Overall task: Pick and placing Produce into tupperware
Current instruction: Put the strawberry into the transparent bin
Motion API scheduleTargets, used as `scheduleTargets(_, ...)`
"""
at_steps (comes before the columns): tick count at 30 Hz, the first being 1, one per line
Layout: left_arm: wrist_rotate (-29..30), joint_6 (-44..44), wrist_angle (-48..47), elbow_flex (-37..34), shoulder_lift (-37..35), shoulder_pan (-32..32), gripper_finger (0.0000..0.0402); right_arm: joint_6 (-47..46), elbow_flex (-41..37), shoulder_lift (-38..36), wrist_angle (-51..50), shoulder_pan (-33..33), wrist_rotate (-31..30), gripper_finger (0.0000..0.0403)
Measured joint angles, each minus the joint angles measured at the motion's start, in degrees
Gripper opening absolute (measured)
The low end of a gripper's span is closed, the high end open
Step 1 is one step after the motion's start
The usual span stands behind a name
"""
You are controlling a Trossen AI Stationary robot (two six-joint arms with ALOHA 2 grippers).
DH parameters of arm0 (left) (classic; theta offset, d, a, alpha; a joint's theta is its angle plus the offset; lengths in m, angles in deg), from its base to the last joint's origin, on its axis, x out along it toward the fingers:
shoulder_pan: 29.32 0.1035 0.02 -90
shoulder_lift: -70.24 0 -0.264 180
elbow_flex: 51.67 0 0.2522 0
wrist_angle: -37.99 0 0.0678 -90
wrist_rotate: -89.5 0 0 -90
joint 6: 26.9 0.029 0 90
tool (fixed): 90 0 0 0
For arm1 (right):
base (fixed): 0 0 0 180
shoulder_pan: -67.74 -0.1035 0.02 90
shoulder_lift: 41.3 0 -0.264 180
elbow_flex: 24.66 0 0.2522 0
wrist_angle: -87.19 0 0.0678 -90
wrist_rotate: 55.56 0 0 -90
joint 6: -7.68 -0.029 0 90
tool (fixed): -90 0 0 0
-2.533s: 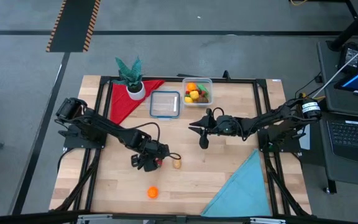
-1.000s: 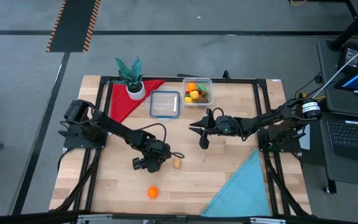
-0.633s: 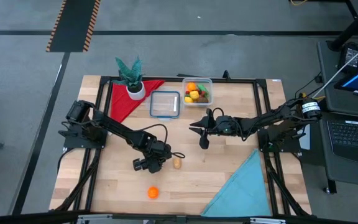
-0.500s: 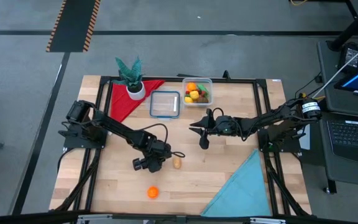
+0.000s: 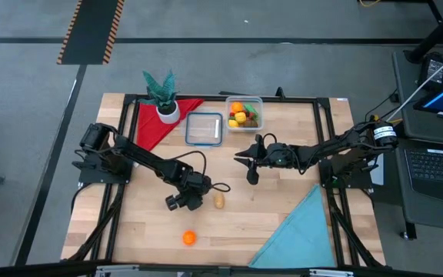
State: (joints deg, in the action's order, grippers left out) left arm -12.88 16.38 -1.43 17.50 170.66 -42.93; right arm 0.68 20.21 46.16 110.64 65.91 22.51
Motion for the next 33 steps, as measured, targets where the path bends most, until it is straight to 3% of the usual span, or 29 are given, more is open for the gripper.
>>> scheduleTargets(3, 2.68, -4.14, -0.90, -0.04, -0.53, 0.15, 0.0191, 0.00, 0.00, 0.00, -0.02, -0.01, 0.00, 0.0080)
scheduleTargets(12, 2.96, -9.80, -0.47, 0.02, -1.58, 0.48, 0.0183, -0.26, 0.00, 0.00, -0.70, -0.01, 0.00, 0.0081)
scheduleTargets(19, 2.44, -11.92, 2.54, 0.02, -9.07, 2.30, 0.0182, -0.19, 0.00, 0.00, -1.02, -0.01, 0.00, 0.0081)
scheduleTargets(26, -3.65, -14.47, 7.65, 0.02, -17.74, 7.71, 0.0181, -0.28, 0.00, 0.00, -0.98, -0.01, 0.00, 0.0081)
scheduleTargets(33, -4.21, -15.17, 13.64, 0.02, -23.50, 10.62, 0.0181, -0.24, 0.00, 0.00, -1.55, -0.01, 0.00, 0.0081)
